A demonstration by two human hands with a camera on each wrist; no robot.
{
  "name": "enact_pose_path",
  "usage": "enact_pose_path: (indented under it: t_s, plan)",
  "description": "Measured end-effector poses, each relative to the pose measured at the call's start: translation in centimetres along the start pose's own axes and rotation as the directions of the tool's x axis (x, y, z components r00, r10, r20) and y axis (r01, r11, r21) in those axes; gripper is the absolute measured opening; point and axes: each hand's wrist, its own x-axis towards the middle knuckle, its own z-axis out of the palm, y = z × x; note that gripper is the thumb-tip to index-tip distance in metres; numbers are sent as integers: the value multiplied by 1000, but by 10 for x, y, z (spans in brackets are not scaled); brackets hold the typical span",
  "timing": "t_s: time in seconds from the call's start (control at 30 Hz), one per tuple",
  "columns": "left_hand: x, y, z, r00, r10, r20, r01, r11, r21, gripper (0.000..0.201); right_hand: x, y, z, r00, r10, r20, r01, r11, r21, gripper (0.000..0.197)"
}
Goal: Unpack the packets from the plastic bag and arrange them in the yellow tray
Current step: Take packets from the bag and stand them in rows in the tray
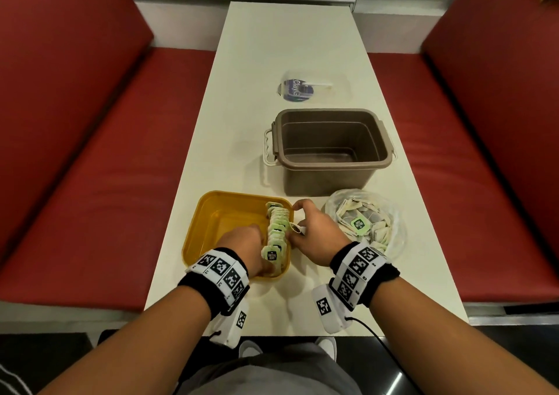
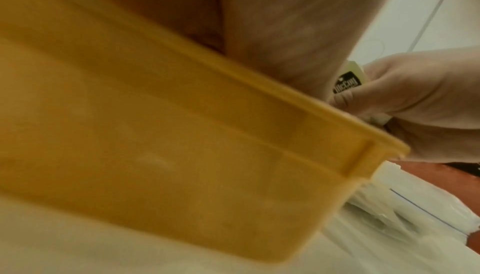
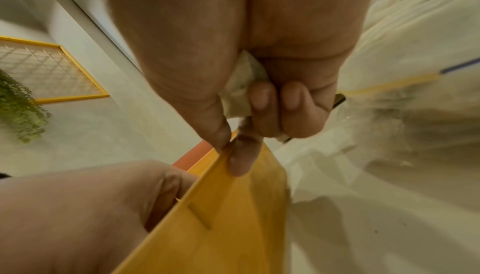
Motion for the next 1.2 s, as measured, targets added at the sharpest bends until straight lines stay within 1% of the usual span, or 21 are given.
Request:
enact_pose_path:
  t_s: [0.07,0.13,0.33,0.4,0.53,0.67,0.73,0.77,0.8,0.83,0.9,0.93,0.97,1.0,1.03,1.1,1.17,1.2]
  plan:
    - [3,0,5,999,-24,30,25,999,-21,68,0,0,1,1000,17,-5,-17,1000,13,48]
    - [5,2,8,999,-28,29,29,999,-33,71,0,1,2,1000,17,-9,-17,1000,22,49]
    - [9,5,10,997,-45,-67,37,993,-111,66,2,1,4,1000,25,-5,-25,999,27,50]
    - [9,4,11,995,-53,-80,41,988,-148,64,1,0,4,1000,29,-9,-28,999,17,50]
    - [10,4,12,995,-56,-77,44,987,-153,65,-2,-4,3,1000,20,-20,-20,1000,18,37]
    - [9,-1,6,998,-12,-66,5,996,-94,60,-4,-6,-3,997,-8,-76,14,996,82,18]
    - [7,-5,2,996,12,-90,-21,995,-100,53,-3,-6,-5,995,-30,-98,43,990,131,11]
    - [6,-7,0,991,34,-127,-49,991,-122,48,-2,-6,-6,993,-41,-108,58,986,157,10]
    - [4,-7,-3,980,68,-186,-99,982,-163,42,-3,-6,-6,992,-57,-113,77,981,178,10]
    - [1,-7,-7,959,118,-258,-178,958,-223,35,-2,-6,-6,990,-83,-118,104,976,190,10]
    - [-7,-2,-18,884,222,-412,-381,853,-357,23,-3,-6,-4,982,-142,-126,168,960,224,5]
    - [-10,-1,-23,843,258,-472,-460,800,-384,20,-3,-6,-3,976,-172,-136,202,948,246,5]
    - [-13,0,-28,809,289,-512,-513,772,-375,18,-3,-6,-2,969,-200,-149,233,937,259,9]
    - [-13,0,-31,787,313,-531,-538,770,-344,16,-3,-6,-1,962,-220,-159,255,932,257,12]
    - [-13,0,-35,776,332,-536,-546,780,-307,12,-2,-7,-1,958,-233,-166,269,931,245,13]
    - [-14,-1,-40,773,352,-527,-537,806,-249,8,-1,-8,1,953,-252,-167,284,935,212,11]
    - [-16,0,-45,769,363,-526,-532,820,-211,8,0,-10,2,949,-270,-161,300,932,204,8]
    - [-17,0,-46,764,364,-532,-532,822,-202,9,0,-11,3,948,-278,-152,306,929,210,10]
